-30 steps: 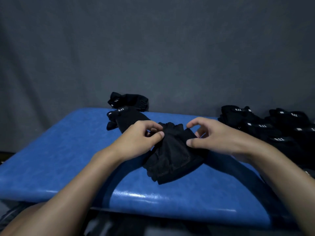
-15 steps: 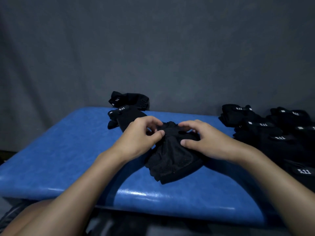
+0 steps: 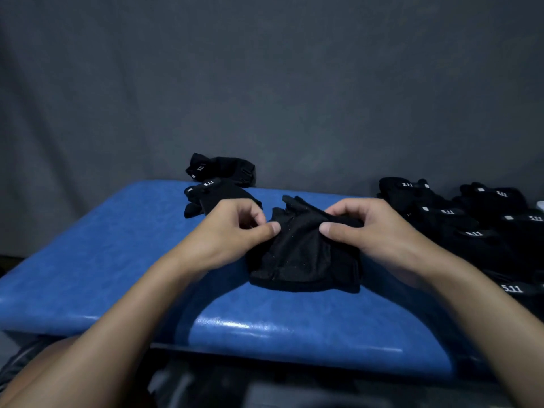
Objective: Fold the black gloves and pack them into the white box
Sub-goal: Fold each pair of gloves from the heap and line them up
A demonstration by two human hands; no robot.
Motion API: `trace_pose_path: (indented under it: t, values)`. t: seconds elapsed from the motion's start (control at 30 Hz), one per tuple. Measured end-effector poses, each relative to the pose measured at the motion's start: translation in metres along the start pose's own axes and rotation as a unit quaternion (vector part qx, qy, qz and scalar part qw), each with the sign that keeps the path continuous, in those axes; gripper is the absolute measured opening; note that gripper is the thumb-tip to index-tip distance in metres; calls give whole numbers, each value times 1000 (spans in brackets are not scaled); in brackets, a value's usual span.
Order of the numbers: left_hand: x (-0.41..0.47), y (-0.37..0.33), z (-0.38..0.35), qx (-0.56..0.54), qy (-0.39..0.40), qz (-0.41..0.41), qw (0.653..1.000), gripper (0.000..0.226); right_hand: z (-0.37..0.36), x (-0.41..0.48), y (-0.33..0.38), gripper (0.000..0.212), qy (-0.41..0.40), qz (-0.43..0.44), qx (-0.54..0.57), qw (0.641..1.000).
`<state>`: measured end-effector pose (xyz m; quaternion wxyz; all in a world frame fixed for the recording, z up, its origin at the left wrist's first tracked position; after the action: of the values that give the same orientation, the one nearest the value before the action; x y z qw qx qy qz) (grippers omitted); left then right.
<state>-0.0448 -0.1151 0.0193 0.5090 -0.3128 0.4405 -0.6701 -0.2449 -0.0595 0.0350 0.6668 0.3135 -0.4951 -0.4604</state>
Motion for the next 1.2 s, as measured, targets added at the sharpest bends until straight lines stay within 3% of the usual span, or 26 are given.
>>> trace_pose_path:
  t: [0.27, 0.43, 0.57, 0.63, 0.73, 0.8, 0.93, 1.07, 1.2]
  values:
    - [-5, -9, 3, -225, 9, 2, 974, 27, 3, -18, 8, 20, -5, -24, 55, 998]
    - [-5, -10, 7, -228, -64, -6, 971, 34, -4, -30, 2, 46, 38, -47, 41, 997]
    - [-2, -7, -1, -119, -38, -24, 992, 31, -6, -39, 6, 60, 96, -65, 2, 993]
    - [-1, -4, -7, -52, -19, -28, 998, 30, -4, -42, 10, 55, 111, -61, -45, 991]
    - [0, -2, -16, -2, 2, -28, 1000, 26, 4, -36, 7, 38, 71, -5, -180, 981]
    - [1, -2, -19, 23, -10, -41, 999, 19, 4, -34, 2, 25, 59, 16, -213, 975]
    - [2, -2, -25, 119, -29, -68, 990, 10, -3, -33, -16, 34, 110, 2, -250, 962]
    - [8, 4, -30, 231, -6, -59, 971, 29, -3, -26, -26, 57, 121, -5, -277, 953]
    - [19, 7, -35, 280, 18, -45, 959, 63, -4, -16, -34, 51, 133, -23, -320, 938]
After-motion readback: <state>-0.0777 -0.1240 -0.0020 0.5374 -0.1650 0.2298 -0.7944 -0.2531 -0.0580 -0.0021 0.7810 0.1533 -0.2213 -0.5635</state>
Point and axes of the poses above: each hand's wrist, its own x-axis towards the middle knuckle, its own z-axis out of the back of the hand, y = z × x, the point moved 6 cm from there along x, towards the middle knuckle, and after that the axes turned 15 degrees about z, right-handed, at the moved point
